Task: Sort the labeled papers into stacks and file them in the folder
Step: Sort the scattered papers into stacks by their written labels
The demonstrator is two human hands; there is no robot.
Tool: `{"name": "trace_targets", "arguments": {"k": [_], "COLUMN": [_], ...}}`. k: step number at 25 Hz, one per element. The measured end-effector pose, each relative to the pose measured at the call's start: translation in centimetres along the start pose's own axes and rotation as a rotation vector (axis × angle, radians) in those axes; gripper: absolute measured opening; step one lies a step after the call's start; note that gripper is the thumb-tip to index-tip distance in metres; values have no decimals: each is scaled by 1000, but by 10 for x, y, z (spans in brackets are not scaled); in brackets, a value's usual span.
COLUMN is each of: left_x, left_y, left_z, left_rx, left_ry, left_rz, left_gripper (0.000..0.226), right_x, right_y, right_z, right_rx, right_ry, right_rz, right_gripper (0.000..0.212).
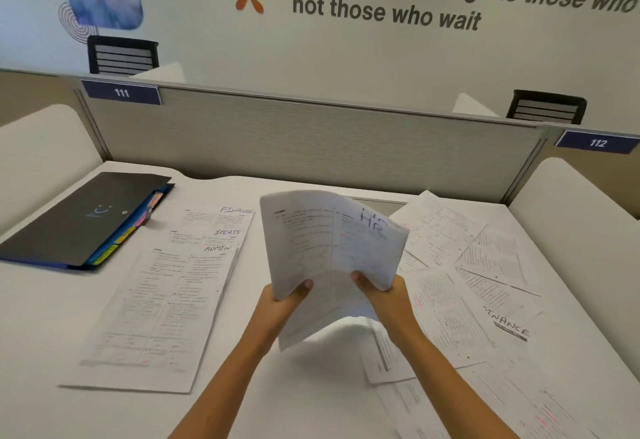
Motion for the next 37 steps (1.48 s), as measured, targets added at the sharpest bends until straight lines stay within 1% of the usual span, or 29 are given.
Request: {"name": "trace_targets", "arguments": {"k": [3,5,6,9,11,14,18,23,25,29,33,37], "left_x": [34,65,82,140,179,224,264,289,292,293,290,292], "left_y": [-5,-9,-13,-20,-26,-40,-57,-54,-52,-50,-46,-41], "left_z": [-5,-2,1,28,52,82,113,141,150,156,155,156], "left_rx": [33,44,52,99,142,219,263,233,250,282,277,302], "left_ry": [-63,-95,-83,58,151,249,395,547,627,805,815,809], "left_rz": [16,2,-39,-204,-272,-305,-289,-227,-218,-278,-308,-306], "left_gripper": [44,39,39,54,61,61,62,47,45,53,50,50], "right_x": [-27,-53,-68,-118,-152,-203,-250,-277,-281,-283,-280,-278], "right_y": [-1,-8,-13,-32,-48,-74,-98,-104,-105,-103,-101,-98], "right_z": [9,8,5,-16,-39,-79,-117,-134,-139,-141,-147,-148], "right_rx": [5,15,24,8,-35,-99,-149,-138,-124,-95,-83,-88], "right_ry": [-49,-57,-58,-69,-76,-118,-221,-430,-534,-617,-677,-689], "right_rz": [21,60,75,100,105,107,71,7,-26,-36,-20,18], "right_gripper": [15,24,31,49,59,66,76,69,64,49,34,29]}}
Point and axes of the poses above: each hand's wrist, its own y-axis towards the middle knuckle, its own x-axis out of the back of the hand, z = x × y, the point moved 2 cm from there along y, towards the middle knuckle, and after that the axes turned 15 degrees about y, right-handed, at the moved point
